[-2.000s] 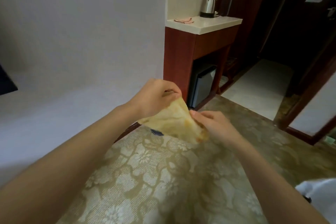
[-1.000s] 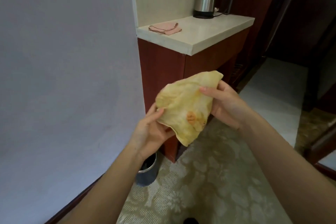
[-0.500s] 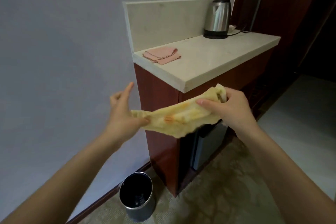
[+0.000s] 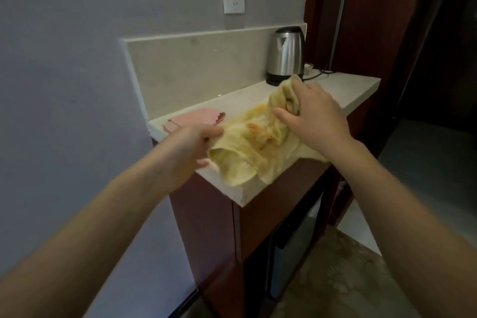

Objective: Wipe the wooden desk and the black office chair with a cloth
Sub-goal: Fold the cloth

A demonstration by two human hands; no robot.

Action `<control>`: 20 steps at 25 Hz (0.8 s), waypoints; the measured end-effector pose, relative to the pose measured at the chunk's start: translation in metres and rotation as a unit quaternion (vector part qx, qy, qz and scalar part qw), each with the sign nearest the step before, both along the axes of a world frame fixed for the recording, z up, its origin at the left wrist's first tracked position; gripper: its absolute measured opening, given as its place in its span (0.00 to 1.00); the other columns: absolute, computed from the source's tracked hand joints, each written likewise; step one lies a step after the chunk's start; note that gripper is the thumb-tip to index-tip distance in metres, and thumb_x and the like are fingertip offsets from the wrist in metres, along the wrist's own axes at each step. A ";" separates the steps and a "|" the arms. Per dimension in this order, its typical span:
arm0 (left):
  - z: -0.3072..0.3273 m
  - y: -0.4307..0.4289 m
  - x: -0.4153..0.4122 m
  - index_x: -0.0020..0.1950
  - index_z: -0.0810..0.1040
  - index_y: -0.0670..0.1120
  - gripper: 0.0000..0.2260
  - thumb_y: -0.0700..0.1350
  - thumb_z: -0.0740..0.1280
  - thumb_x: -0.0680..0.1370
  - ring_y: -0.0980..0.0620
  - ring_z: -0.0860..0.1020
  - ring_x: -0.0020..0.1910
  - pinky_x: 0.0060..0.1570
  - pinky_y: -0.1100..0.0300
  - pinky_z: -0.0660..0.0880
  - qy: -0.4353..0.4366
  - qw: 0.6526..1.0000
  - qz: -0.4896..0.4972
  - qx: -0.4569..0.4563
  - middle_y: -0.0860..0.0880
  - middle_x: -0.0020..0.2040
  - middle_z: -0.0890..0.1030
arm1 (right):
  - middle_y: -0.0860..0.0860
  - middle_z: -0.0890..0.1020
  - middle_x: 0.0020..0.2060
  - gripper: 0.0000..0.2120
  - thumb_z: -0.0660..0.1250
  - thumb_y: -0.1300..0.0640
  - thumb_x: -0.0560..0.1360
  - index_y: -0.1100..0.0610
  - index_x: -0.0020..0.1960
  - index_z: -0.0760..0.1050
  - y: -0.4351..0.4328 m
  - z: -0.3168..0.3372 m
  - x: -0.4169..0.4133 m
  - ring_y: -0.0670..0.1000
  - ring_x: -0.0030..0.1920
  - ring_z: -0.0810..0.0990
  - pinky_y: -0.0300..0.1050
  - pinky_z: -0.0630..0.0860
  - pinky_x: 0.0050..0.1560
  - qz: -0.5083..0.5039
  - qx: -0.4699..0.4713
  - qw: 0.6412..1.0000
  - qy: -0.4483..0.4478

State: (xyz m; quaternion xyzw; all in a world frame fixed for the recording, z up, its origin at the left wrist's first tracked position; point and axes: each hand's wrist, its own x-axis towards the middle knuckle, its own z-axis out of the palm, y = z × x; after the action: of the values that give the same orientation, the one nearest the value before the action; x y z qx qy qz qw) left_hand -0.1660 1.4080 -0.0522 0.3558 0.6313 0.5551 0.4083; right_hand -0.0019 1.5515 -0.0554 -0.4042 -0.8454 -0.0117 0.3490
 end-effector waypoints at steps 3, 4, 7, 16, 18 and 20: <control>-0.005 0.040 -0.005 0.59 0.76 0.41 0.12 0.44 0.58 0.81 0.45 0.82 0.48 0.50 0.47 0.79 -0.228 0.973 -0.039 0.013 0.44 0.48 0.83 | 0.50 0.72 0.48 0.16 0.61 0.44 0.77 0.52 0.60 0.69 0.010 0.023 -0.038 0.53 0.41 0.74 0.46 0.66 0.37 -0.005 0.137 0.987 -0.079; -0.009 0.050 -0.009 0.61 0.75 0.40 0.14 0.46 0.57 0.81 0.42 0.82 0.50 0.49 0.45 0.79 -0.285 0.957 -0.051 0.020 0.42 0.51 0.83 | 0.49 0.74 0.48 0.16 0.59 0.43 0.78 0.49 0.61 0.70 0.011 0.023 -0.051 0.53 0.43 0.76 0.46 0.68 0.38 0.035 0.146 0.983 -0.101; -0.023 0.062 -0.019 0.64 0.74 0.44 0.17 0.52 0.58 0.81 0.39 0.81 0.54 0.48 0.41 0.79 -0.363 0.930 -0.055 0.024 0.39 0.57 0.81 | 0.46 0.79 0.49 0.17 0.54 0.38 0.77 0.41 0.62 0.69 0.005 0.012 -0.067 0.49 0.46 0.78 0.46 0.75 0.44 0.227 -0.023 0.956 -0.184; -0.029 0.062 -0.033 0.57 0.79 0.49 0.22 0.56 0.72 0.66 0.45 0.84 0.47 0.39 0.50 0.81 -0.127 0.991 0.009 -0.044 0.46 0.51 0.84 | 0.42 0.76 0.59 0.16 0.61 0.42 0.76 0.41 0.62 0.70 0.097 -0.012 -0.084 0.42 0.56 0.75 0.40 0.74 0.55 0.329 -0.296 0.889 -0.113; -0.028 0.068 -0.026 0.56 0.78 0.52 0.20 0.57 0.72 0.67 0.48 0.84 0.46 0.38 0.53 0.81 -0.060 0.996 0.032 -0.057 0.48 0.50 0.84 | 0.43 0.76 0.60 0.18 0.60 0.42 0.77 0.42 0.65 0.67 0.097 -0.028 -0.097 0.44 0.58 0.75 0.41 0.72 0.57 0.365 -0.315 0.866 -0.133; -0.028 0.073 -0.024 0.59 0.77 0.50 0.17 0.54 0.70 0.73 0.49 0.83 0.48 0.38 0.55 0.81 -0.019 0.996 0.063 -0.063 0.48 0.51 0.84 | 0.44 0.78 0.53 0.13 0.63 0.46 0.77 0.44 0.60 0.70 0.093 -0.033 -0.101 0.44 0.52 0.78 0.39 0.77 0.51 0.408 -0.346 0.842 -0.067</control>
State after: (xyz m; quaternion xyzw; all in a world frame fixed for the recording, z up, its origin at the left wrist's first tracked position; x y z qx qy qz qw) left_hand -0.1895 1.4813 -0.0801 0.2783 0.6785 0.5453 0.4059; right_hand -0.1027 1.6441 -0.0885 -0.1160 -0.9044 0.3978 0.1019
